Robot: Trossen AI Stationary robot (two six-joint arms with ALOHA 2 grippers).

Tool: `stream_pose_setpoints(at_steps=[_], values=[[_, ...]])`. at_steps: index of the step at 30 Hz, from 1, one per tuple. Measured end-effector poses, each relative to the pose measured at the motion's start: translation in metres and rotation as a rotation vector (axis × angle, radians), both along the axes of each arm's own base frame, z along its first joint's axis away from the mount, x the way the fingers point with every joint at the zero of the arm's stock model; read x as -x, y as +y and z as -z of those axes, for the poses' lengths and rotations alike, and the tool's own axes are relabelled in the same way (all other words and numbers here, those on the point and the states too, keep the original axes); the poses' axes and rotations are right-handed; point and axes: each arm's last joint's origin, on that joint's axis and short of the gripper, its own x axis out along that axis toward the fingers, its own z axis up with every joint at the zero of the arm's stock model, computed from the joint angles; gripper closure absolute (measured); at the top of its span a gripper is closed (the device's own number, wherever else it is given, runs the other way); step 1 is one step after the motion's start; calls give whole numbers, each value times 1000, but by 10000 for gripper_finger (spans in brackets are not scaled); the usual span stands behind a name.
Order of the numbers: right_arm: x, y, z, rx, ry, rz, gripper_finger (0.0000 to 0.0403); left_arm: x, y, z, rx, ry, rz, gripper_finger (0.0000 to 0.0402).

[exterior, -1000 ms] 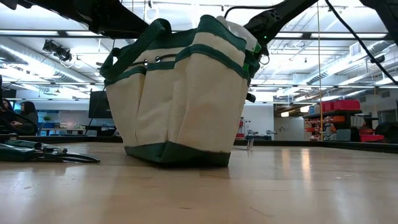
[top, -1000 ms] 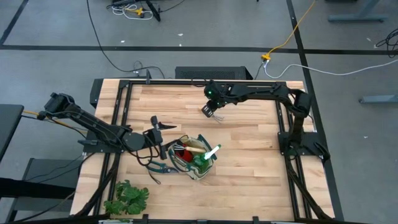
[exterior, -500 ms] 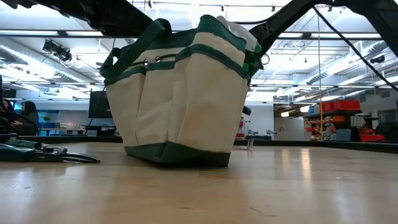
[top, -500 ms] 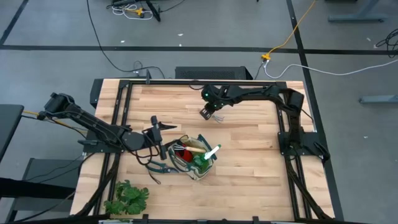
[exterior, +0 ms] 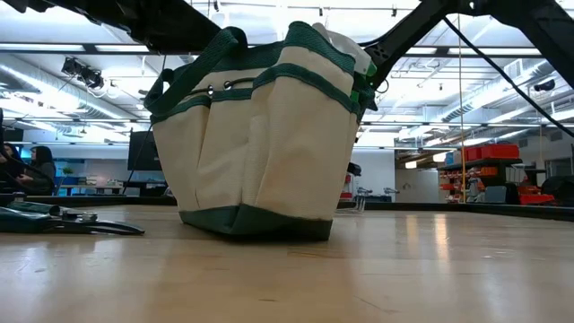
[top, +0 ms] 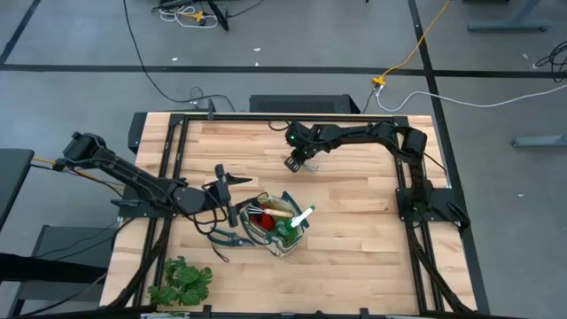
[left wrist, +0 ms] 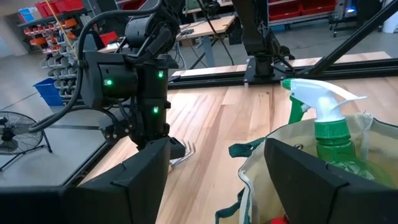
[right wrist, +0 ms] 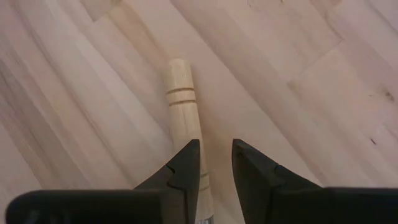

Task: Pick & Place Garden tools in Gardening bag
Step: Put the brown hand rake into the gardening bag

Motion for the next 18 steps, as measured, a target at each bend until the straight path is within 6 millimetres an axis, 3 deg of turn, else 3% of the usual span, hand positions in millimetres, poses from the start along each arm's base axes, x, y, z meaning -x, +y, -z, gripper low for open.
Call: stream_pose_setpoints(at_steps=[18], values=[[-5, 19, 2, -51, 2, -58, 307, 0, 0, 0, -7, 3, 0, 131]])
